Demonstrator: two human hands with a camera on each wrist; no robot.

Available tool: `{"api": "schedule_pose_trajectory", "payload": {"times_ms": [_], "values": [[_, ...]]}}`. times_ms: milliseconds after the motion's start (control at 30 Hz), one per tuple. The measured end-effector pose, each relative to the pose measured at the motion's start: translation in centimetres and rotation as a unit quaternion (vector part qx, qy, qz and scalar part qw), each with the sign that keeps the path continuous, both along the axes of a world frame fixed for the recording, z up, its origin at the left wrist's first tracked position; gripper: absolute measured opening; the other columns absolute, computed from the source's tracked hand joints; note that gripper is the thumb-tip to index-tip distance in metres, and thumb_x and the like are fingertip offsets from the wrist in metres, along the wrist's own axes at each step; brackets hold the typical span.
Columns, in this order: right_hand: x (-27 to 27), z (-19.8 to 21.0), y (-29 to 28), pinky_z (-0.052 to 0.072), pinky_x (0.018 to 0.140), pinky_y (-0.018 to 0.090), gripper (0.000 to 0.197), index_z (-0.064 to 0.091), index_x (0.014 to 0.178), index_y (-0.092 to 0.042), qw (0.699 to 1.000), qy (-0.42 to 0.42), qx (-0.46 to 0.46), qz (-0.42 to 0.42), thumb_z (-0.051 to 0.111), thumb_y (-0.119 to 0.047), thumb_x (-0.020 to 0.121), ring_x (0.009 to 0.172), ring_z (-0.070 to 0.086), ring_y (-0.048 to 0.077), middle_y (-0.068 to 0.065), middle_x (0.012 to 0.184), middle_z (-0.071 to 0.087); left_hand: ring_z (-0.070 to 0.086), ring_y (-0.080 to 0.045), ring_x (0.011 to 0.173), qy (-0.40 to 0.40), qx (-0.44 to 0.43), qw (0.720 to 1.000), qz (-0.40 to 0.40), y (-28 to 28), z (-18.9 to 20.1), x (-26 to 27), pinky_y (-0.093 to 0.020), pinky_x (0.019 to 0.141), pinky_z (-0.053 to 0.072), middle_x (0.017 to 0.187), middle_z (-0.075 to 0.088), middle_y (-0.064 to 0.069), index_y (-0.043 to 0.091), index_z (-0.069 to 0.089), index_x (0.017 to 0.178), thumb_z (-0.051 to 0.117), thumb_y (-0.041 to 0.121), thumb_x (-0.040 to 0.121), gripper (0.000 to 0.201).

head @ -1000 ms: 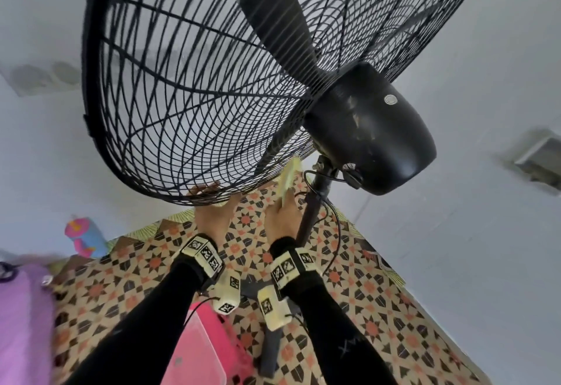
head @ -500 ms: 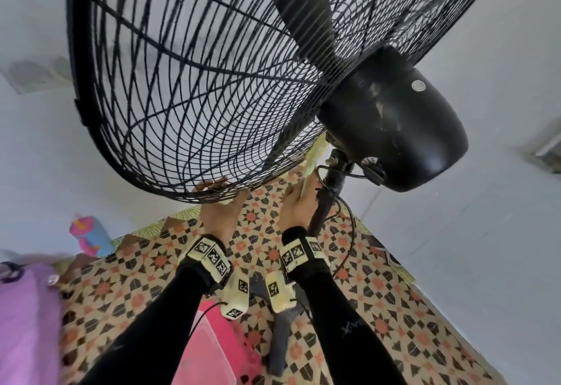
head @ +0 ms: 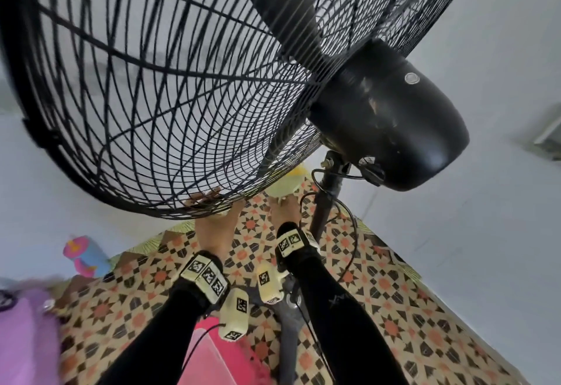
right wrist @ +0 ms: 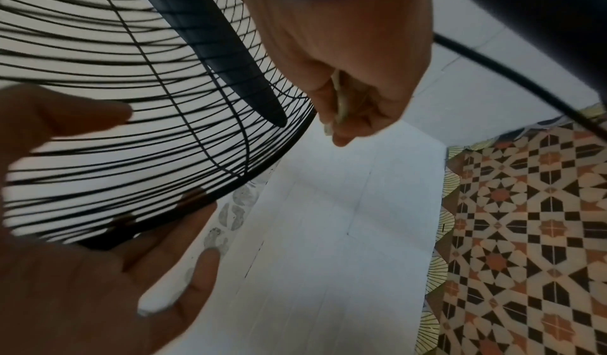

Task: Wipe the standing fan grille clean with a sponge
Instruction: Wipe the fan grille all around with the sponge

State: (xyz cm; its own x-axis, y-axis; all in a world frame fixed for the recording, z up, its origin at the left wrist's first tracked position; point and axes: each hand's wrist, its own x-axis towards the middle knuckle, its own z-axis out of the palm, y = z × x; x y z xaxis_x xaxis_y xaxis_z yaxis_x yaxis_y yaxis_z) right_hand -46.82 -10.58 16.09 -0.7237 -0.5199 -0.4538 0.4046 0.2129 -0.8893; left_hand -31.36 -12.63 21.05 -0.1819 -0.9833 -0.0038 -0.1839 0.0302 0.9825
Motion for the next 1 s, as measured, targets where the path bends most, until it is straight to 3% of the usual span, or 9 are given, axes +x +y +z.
{"api": "schedule_pose_trajectory", "payload": {"times_ms": [100, 167, 267, 400, 467, 533, 700, 833, 1000], "values": [[-0.4, 1.7, 0.0, 0.053, 0.098, 0.036, 0.017, 0.043, 0.103, -0.006, 0.989, -0.141, -0.047, 0.026, 0.05, -0.021, 0.106, 0.114, 0.062, 0.029, 0.013, 0.13, 0.057, 0.058, -0.012, 0.095, 0.019, -0.007, 1.0, -0.015, 0.0, 0.1, 0.4, -0.02, 0.094, 0.045, 0.103, 0.062, 0.009, 0.024, 0.059, 0.118, 0.084, 0.031, 0.088, 0.04], [-0.7, 2.0, -0.1, 0.056, 0.082, 0.032, 0.009, 0.049, 0.098, -0.008, 0.99, -0.128, -0.04, 0.039, 0.057, -0.009, 0.102, 0.088, 0.066, 0.027, 0.016, 0.111, 0.066, 0.066, -0.021, 0.092, 0.008, -0.008, 1.0, -0.019, -0.3, -0.1, 0.3, -0.026, 0.097, 0.053, 0.099, 0.069, 0.0, 0.032, 0.06, 0.113, 0.085, 0.039, 0.085, 0.038], [0.0, 0.1, -0.7, 0.058, 0.077, 0.038, 0.022, 0.051, 0.102, -0.009, 0.993, -0.098, -0.062, -0.023, 0.07, -0.002, 0.092, 0.088, 0.069, 0.031, 0.024, 0.11, 0.07, 0.07, -0.035, 0.097, -0.022, -0.007, 1.0, -0.02, -0.8, -0.8, 0.3, -0.044, 0.1, 0.055, 0.113, 0.074, -0.011, 0.039, 0.058, 0.105, 0.084, 0.053, 0.08, 0.039], [1.8, -1.6, 0.7, 0.049, 0.052, 0.009, 0.021, 0.054, 0.115, -0.023, 0.996, 0.013, -0.027, -0.081, 0.066, -0.025, 0.099, 0.084, 0.07, 0.016, -0.002, 0.098, 0.072, 0.05, -0.013, 0.061, -0.008, -0.01, 1.0, -0.015, -0.3, -0.1, 0.4, -0.018, 0.062, 0.049, 0.073, 0.055, 0.008, 0.018, 0.061, 0.12, 0.083, 0.038, 0.088, 0.044], [2.0, -1.8, -0.2, 0.059, 0.067, 0.02, 0.023, 0.057, 0.121, -0.014, 0.999, 0.001, -0.027, -0.036, 0.064, -0.016, 0.099, 0.082, 0.074, 0.016, -0.005, 0.091, 0.073, 0.048, -0.004, 0.069, -0.005, -0.018, 1.0, -0.014, -0.3, 0.1, 0.5, -0.007, 0.065, 0.043, 0.081, 0.054, 0.014, 0.019, 0.061, 0.122, 0.084, 0.036, 0.087, 0.045], [1.5, -1.2, -1.0, 0.062, 0.075, 0.037, 0.026, 0.055, 0.124, -0.009, 0.996, -0.027, -0.059, -0.06, 0.06, -0.005, 0.098, 0.087, 0.075, 0.023, 0.007, 0.101, 0.075, 0.058, -0.011, 0.08, -0.012, -0.003, 1.0, -0.008, -0.6, -0.2, 0.4, -0.018, 0.08, 0.048, 0.095, 0.063, 0.009, 0.022, 0.061, 0.124, 0.084, 0.042, 0.086, 0.05], [0.8, -0.5, -0.7, 0.063, 0.074, 0.036, 0.034, 0.051, 0.133, -0.007, 0.985, 0.046, -0.052, -0.158, 0.059, -0.015, 0.101, 0.085, 0.075, 0.018, 0.004, 0.098, 0.074, 0.05, -0.008, 0.063, -0.027, 0.008, 0.999, -0.019, -0.4, 0.1, 0.4, -0.03, 0.071, 0.049, 0.075, 0.056, 0.012, 0.033, 0.053, 0.086, 0.083, 0.044, 0.086, 0.032], [1.2, -0.6, -0.2, 0.05, 0.045, 0.019, 0.029, 0.053, 0.127, -0.006, 0.996, 0.062, -0.004, -0.07, 0.06, -0.012, 0.1, 0.076, 0.074, 0.016, 0.01, 0.104, 0.075, 0.052, -0.009, 0.069, -0.023, 0.01, 0.999, -0.02, -0.4, 0.1, 0.5, -0.026, 0.076, 0.051, 0.083, 0.06, 0.014, 0.031, 0.053, 0.1, 0.083, 0.044, 0.086, 0.035], [0.5, -1.3, -0.8, 0.063, 0.069, 0.036, 0.017, 0.055, 0.113, -0.012, 0.982, 0.113, 0.004, -0.151, 0.06, -0.023, 0.101, 0.076, 0.074, 0.014, 0.0, 0.094, 0.075, 0.046, -0.006, 0.068, -0.031, 0.012, 0.999, -0.016, -0.5, 0.3, 0.1, -0.025, 0.072, 0.04, 0.076, 0.048, 0.019, 0.033, 0.049, 0.079, 0.084, 0.039, 0.085, 0.036]]}}
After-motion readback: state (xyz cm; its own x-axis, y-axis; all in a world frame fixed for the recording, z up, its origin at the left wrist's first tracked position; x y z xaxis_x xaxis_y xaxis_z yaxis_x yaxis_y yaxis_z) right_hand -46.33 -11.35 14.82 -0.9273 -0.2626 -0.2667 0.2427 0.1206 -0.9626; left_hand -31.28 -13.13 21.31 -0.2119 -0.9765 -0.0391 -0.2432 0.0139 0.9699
